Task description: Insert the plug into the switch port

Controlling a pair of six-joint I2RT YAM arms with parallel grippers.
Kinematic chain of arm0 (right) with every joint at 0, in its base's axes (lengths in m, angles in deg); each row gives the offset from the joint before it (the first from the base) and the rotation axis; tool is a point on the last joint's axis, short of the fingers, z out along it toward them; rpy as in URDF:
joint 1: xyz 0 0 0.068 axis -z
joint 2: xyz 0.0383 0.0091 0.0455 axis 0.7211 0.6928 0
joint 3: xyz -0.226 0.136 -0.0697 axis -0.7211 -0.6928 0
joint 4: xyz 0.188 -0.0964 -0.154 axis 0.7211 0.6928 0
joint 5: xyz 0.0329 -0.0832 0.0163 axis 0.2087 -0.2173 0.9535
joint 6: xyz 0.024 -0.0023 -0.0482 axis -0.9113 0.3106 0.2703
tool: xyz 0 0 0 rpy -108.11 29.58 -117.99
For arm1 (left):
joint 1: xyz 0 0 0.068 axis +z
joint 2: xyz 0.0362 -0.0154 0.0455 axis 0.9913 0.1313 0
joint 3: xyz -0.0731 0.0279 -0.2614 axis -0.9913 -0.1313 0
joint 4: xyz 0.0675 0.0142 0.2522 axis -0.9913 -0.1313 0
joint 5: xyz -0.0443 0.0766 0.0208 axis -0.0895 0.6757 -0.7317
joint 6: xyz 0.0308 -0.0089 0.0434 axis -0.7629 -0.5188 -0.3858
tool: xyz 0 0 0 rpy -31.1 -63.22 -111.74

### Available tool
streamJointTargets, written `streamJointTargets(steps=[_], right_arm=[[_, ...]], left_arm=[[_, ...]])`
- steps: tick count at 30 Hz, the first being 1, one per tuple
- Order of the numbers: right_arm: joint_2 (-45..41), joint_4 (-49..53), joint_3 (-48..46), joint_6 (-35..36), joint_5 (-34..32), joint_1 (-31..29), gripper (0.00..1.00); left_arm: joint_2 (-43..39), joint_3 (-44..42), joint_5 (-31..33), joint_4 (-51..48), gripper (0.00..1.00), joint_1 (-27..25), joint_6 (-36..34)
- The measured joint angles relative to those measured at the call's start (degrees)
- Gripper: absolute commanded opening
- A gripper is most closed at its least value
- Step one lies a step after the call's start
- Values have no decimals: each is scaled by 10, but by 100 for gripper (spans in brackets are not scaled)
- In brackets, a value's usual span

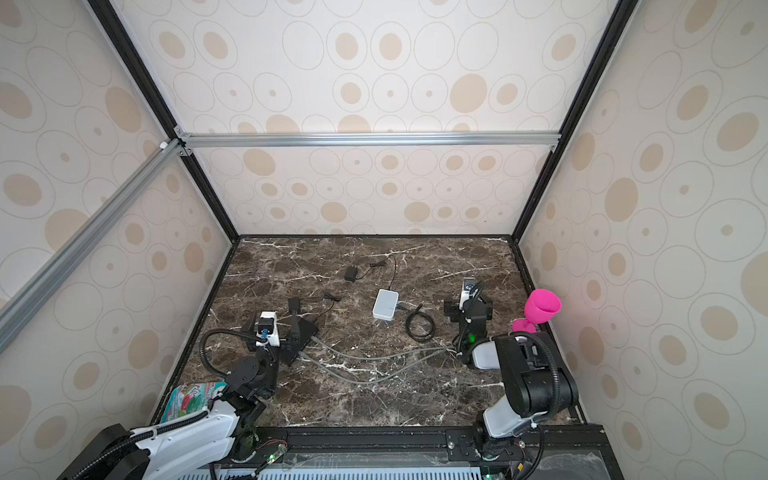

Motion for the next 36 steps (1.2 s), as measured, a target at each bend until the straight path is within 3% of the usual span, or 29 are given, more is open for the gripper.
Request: streamJointTargets(steps=[4,10,15,18,24,30,36], right_arm=[[-1,33,0,-10,9,3,100],[-1,52,0,-14,12,3,100],[-1,55,0,-16,13,3,100],[-1,57,0,-16,14,3,100],[-1,60,0,-16,20,3,100],[-1,75,6,-26,36,25,100],[-1,85,8,-13,106,31,100]], left_arm=[[38,0,2,70,98,27,-5],[202,0,-4,202,98,92,-3],[337,0,-54,226,98,154,10],[397,5,-116,224,98,217,39],[386,123,-245,135,98,310,101],[379,129,-305,104,98,318,114],[379,129,-322,95,98,318,118]])
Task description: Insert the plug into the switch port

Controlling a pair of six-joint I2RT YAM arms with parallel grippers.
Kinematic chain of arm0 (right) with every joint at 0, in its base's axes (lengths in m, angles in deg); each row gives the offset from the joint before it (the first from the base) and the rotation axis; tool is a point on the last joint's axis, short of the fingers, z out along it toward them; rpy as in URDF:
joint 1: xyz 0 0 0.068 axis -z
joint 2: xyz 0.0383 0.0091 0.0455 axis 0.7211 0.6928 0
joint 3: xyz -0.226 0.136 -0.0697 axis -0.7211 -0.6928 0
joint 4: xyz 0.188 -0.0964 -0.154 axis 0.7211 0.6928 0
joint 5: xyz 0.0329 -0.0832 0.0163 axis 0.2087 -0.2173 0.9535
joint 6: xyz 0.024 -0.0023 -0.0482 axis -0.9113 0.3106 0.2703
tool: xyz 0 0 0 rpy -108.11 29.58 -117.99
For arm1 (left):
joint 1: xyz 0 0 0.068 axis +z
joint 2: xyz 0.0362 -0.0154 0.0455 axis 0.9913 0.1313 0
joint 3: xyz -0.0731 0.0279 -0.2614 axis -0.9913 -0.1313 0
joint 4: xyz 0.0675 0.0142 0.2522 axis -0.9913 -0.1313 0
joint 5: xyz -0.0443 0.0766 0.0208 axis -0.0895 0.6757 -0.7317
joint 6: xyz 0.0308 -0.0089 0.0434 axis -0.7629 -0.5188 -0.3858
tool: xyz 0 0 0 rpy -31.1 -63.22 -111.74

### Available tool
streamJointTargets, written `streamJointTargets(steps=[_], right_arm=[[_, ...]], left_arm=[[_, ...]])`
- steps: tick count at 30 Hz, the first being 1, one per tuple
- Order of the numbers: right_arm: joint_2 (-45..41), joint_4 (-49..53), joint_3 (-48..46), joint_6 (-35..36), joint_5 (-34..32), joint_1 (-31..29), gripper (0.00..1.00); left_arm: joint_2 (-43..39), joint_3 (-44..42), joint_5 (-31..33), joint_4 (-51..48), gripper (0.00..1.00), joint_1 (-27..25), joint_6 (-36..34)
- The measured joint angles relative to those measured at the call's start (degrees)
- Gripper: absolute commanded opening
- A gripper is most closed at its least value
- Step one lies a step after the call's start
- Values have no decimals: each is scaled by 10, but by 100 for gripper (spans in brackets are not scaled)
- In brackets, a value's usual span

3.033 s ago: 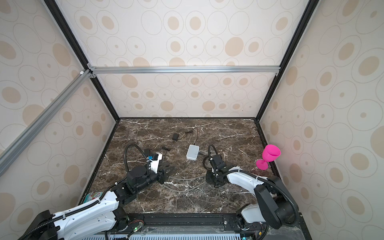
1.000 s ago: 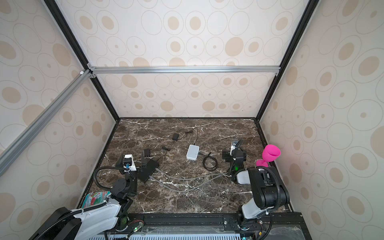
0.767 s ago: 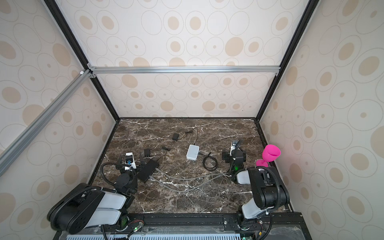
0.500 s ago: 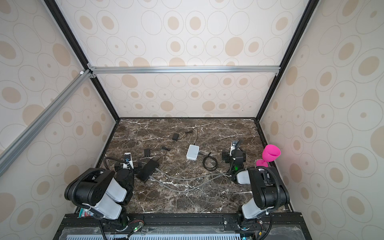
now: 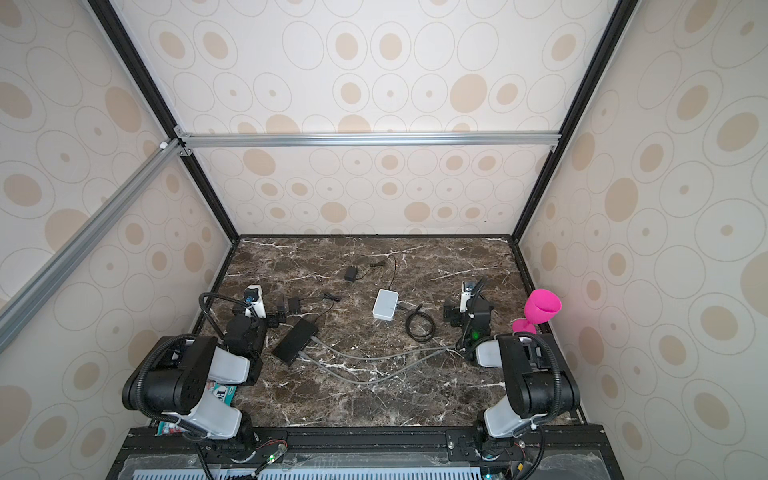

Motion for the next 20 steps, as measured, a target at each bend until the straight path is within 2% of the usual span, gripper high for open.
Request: streamJointTargets(steps=[20], right_arm=[[0,12,7,-3,20,9,100]], left_arm=[[0,0,-8,0,98,0,3]])
